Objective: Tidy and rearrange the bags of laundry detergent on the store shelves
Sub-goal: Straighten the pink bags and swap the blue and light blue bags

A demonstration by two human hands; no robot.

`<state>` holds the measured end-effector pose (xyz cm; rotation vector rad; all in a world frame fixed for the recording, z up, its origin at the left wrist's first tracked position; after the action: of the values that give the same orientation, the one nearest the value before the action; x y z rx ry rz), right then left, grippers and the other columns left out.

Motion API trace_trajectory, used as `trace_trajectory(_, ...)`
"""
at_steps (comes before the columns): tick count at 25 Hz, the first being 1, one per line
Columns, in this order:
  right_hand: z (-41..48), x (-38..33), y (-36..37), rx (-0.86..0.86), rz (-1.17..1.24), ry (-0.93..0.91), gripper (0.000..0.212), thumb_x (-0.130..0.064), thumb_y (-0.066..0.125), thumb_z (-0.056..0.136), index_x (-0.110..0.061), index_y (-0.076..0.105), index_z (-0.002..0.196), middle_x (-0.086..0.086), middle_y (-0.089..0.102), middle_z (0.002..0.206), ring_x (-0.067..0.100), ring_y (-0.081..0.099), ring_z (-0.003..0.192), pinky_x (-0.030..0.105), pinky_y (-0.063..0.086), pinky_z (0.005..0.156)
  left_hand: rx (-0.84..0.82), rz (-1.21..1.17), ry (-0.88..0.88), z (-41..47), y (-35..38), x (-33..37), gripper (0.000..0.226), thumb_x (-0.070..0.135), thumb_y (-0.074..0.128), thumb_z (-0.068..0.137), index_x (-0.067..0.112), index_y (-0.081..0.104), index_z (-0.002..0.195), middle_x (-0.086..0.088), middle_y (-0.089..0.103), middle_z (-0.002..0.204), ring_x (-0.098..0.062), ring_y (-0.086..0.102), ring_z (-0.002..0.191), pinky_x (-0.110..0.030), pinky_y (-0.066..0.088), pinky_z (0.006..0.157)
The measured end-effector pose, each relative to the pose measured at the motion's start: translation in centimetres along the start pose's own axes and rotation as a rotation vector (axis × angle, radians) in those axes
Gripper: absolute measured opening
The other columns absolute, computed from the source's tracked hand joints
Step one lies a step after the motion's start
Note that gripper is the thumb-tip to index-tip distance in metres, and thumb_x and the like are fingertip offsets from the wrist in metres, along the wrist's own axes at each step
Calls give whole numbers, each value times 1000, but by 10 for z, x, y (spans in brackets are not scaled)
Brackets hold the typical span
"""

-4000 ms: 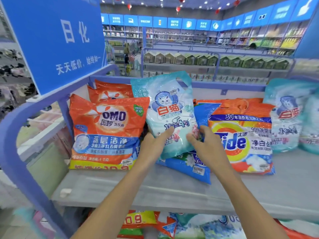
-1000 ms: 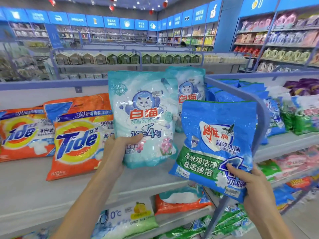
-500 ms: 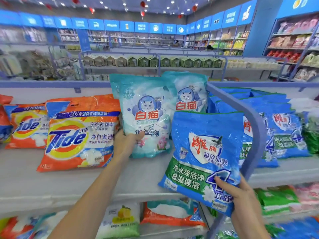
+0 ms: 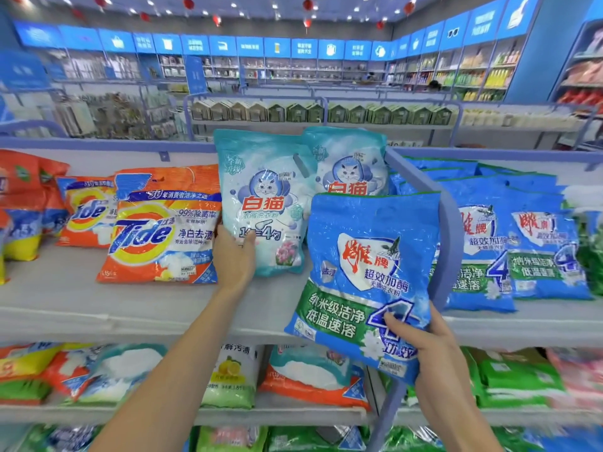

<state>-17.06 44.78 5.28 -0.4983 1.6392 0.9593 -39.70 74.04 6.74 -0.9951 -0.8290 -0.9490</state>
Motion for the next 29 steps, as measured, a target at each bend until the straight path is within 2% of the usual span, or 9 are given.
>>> trace_trajectory(5,-8,-6,12,-42,1,-1,38,5,69,82,-21,72,110,8,80,88,22,76,67,30,59,51,-141,52,100,-55,-20,22,43,33,57,102,8,55,137,-6,60,136,-24,54,126,-29,38,98)
trace_trajectory(8,-17,-5,21,-73,18,3,38,2,70,80,-22,73,109,9,80,91,22,76,69,33,61,53,-426,-253,-72,-111,-31,44,45,50,53,99,17,69,125,6,71,123,-13,65,116,-26,48,95)
trace_trajectory(11,-29,-1,24,-100,22,-2,42,-8,74,73,-19,71,113,12,79,97,26,77,73,36,61,57,-721,-531,-198,-166,-39,67,34,40,60,87,19,73,109,2,80,103,-16,75,95,-20,57,74)
trace_trajectory(14,-48,13,17,-71,-28,48,42,-25,77,70,-14,71,110,15,78,95,29,76,71,42,63,63,-748,-551,-132,-196,-53,66,28,26,74,78,28,74,106,9,80,101,-10,75,91,-18,57,71)
trace_trajectory(17,-67,14,-9,-29,-69,96,56,-46,93,48,-14,75,90,16,78,83,25,73,60,38,62,58,-729,-524,-121,-215,-44,49,36,44,90,71,37,78,103,5,77,104,-26,68,91,-50,57,89)
trace_trajectory(19,-73,2,-30,-14,-75,71,68,-57,99,31,-20,80,85,17,78,89,26,75,64,38,63,61,-703,-569,-133,-232,-28,58,30,48,86,74,34,79,99,-1,75,95,-22,63,85,-49,55,84)
trace_trajectory(21,-73,-18,-58,42,-48,20,65,-58,97,41,-22,81,91,16,78,100,28,76,75,39,63,68,-672,-646,-130,-248,-6,83,11,38,75,78,34,81,86,2,78,86,-11,65,77,-34,54,73)
trace_trajectory(24,-60,-51,-109,158,15,-64,17,-33,77,82,-23,81,95,10,79,105,25,77,86,36,64,72,-710,-695,-218,-275,43,117,13,36,72,76,27,81,78,-7,78,82,-21,69,75,-34,55,65)
trace_trajectory(29,-16,-103,-209,262,-4,-150,15,-25,70,91,-27,77,103,2,79,103,18,75,87,34,61,78,-774,-802,-359,-314,142,170,14,28,73,82,18,81,86,-10,80,92,-23,75,76,-36,61,69)
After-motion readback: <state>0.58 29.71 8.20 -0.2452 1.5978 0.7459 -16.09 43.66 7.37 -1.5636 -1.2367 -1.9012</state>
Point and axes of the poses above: each hand's wrist, its own z-axis towards the middle knuckle, its own y-axis out of the palm, x = y × z, the point moved 7 cm from there along z, towards the middle knuckle
